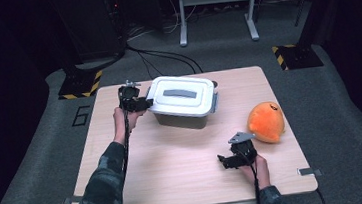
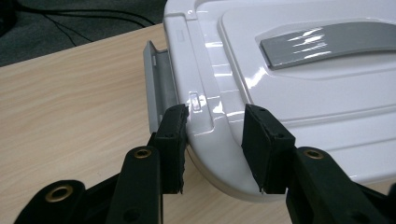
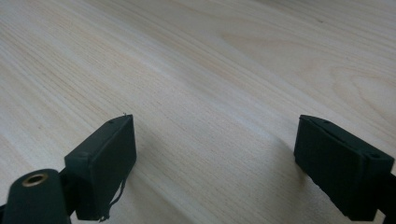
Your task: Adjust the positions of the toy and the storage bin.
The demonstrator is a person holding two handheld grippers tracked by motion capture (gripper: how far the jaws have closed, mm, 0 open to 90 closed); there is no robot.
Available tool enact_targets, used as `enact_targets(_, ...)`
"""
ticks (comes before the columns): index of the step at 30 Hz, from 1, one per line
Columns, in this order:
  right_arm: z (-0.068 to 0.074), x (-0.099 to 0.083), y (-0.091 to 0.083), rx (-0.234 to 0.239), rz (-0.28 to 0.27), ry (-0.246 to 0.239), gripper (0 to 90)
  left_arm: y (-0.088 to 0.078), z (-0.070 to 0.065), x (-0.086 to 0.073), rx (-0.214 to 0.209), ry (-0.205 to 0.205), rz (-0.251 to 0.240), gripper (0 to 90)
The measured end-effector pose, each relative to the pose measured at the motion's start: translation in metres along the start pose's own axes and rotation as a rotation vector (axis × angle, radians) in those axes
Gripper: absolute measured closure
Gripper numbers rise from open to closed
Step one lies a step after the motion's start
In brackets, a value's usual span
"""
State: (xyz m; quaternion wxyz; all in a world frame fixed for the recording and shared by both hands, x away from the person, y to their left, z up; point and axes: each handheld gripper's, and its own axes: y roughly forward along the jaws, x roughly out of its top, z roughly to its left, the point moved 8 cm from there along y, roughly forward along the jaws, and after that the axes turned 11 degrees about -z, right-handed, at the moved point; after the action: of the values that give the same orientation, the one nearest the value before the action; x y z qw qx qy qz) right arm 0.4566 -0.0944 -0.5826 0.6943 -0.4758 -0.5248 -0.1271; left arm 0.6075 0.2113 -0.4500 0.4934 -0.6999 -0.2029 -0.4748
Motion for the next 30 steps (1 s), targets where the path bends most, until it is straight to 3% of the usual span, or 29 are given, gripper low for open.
enact_targets(12,0.000,0.000,0.000,0.002,-0.001,-0.002,12.8,-0.011,-0.007,-0.008,-0.035,-0.054,-0.014,58.6)
enact_targets(17,0.001,0.000,0.000,0.001,0.000,0.002,13.0,-0.016,-0.013,-0.011,-0.061,-0.056,-0.016,58.6)
enact_targets(23,0.001,0.000,-0.001,0.000,-0.001,0.002,13.1,-0.023,-0.021,-0.015,-0.063,-0.022,-0.011,58.6)
enact_targets(30,0.001,0.000,-0.001,0.001,-0.001,0.002,13.2,-0.030,-0.028,-0.018,-0.082,-0.037,-0.019,58.6)
